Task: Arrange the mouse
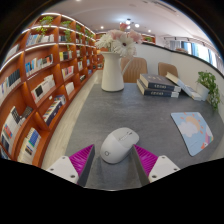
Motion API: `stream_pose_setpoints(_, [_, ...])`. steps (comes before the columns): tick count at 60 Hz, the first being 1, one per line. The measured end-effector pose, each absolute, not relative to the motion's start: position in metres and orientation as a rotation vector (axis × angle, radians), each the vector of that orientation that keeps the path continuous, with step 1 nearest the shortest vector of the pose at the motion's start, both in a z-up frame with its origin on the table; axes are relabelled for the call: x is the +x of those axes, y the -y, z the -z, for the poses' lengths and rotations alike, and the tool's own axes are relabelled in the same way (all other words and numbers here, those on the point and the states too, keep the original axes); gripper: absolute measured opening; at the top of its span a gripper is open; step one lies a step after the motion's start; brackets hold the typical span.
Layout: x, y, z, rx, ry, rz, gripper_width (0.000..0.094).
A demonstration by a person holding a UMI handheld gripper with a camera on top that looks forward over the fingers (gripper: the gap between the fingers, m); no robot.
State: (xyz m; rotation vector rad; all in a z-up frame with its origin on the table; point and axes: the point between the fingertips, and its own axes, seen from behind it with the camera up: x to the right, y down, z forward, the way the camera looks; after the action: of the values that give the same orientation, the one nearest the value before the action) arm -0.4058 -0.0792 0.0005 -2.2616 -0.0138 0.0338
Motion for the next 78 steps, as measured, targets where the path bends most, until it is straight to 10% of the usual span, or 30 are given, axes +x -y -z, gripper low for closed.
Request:
stream_pose_setpoints(21, [-0.431, 0.018, 0.008, -2.286, 0.093, -0.036, 0.0712])
stream_pose_setpoints(55, [-0.428, 0.003, 0.011, -2.390, 0.128, -0.102, 0.0354])
stream_pose_setpoints(78, [-0.291, -0.030, -0.259, -1.985, 0.194, -0.092, 0.0353])
